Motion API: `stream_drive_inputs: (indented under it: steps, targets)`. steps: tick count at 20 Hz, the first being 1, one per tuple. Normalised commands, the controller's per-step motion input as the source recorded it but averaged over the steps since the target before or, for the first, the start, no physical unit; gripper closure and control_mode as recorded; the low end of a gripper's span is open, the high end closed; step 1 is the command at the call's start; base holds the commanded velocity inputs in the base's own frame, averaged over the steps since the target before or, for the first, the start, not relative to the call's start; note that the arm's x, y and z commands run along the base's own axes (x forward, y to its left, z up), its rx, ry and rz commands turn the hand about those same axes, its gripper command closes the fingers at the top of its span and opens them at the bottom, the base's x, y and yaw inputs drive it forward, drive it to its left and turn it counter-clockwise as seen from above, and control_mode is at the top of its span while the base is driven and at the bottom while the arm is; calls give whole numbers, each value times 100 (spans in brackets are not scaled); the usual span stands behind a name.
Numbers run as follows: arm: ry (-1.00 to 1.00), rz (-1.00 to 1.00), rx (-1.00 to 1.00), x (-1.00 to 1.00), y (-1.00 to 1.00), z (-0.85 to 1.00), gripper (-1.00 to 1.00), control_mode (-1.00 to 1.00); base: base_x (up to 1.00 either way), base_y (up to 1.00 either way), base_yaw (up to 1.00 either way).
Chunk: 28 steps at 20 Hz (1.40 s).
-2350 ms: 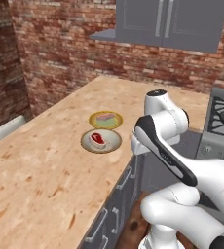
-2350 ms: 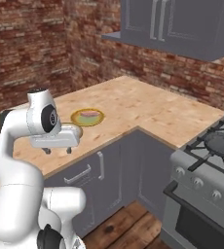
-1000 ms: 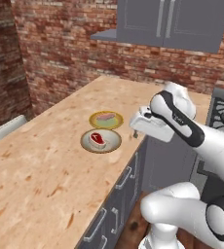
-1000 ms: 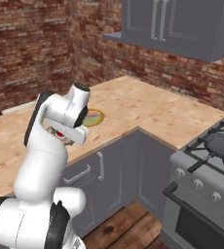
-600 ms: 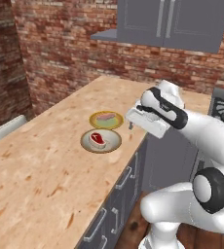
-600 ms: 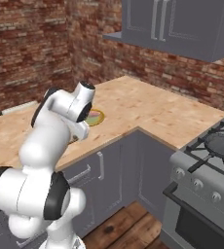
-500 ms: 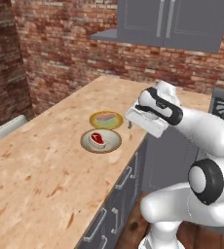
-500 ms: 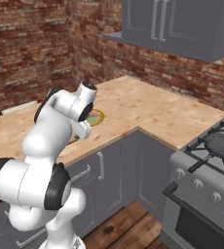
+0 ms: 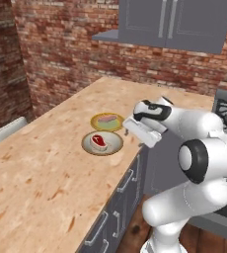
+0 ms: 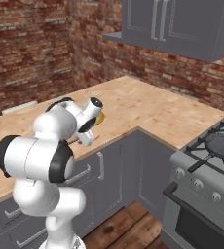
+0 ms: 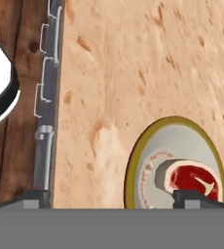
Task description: Place one of the steaks on the plate and the other in the bowl. Then place the bowl in the fridge.
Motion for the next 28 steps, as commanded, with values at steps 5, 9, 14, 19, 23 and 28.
stream_drive_inputs:
  steps: [5,9,14,19,23,28]
  targets:
    - [6,1,-6,71,22,0,-100,-100,0,0,0]
    - [0,0,-1,52,10,-24,-100,-100,0,0,0]
    - [-4,0,3,25,0,-59,-100,-100,0,0,0]
    - [-3,2,1,1,25,-18,-100,-100,0,0,0]
    - [0,1,-2,0,36,-13,-100,-100,0,0,0]
    - [-5,1,-1,0,5,-36,-100,-100,0,0,0]
